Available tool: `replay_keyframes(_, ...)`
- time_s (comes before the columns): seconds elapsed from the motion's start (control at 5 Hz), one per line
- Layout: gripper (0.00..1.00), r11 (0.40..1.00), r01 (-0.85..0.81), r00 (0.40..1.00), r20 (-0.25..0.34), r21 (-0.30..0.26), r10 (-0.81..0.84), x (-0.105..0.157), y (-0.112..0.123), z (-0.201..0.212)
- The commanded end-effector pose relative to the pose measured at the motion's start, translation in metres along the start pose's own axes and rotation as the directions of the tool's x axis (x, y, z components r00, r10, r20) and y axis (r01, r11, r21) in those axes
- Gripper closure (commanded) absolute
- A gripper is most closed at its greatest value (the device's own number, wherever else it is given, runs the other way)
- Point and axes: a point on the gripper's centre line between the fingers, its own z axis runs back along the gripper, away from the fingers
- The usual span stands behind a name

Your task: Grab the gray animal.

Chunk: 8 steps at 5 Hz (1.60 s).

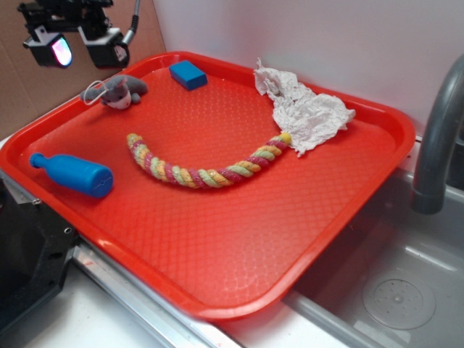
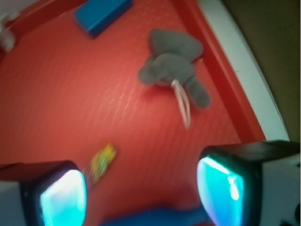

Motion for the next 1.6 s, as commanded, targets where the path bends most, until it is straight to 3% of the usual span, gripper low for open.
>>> replay_keyframes(0.0,0.0,0.988,-0.127,0.986,0.115,0.086,0.116,0.029,0.031,-0.012)
replay_keyframes(0.2,0.0,0.984,-0.145,0.98,0.154,0.102,0.128,0.044,0.035,-0.018)
replay_keyframes(0.4,0.0,0.982,-0.171,0.975,0.156,0.078,0.157,0.057,0.031,-0.029)
replay_keyframes(0.6,0.0,0.979,-0.193,0.973,0.143,0.066,0.182,0.066,0.025,-0.042)
replay_keyframes(1.0,0.0,0.974,-0.182,0.982,0.068,0.135,0.174,0.059,0.031,-0.074)
replay_keyframes(1.2,0.21,0.969,-0.166,0.986,0.056,0.181,0.159,0.054,0.029,-0.081)
replay_keyframes(1.4,1.0,0.974,-0.129,0.992,0.036,0.184,0.125,0.051,0.025,-0.078)
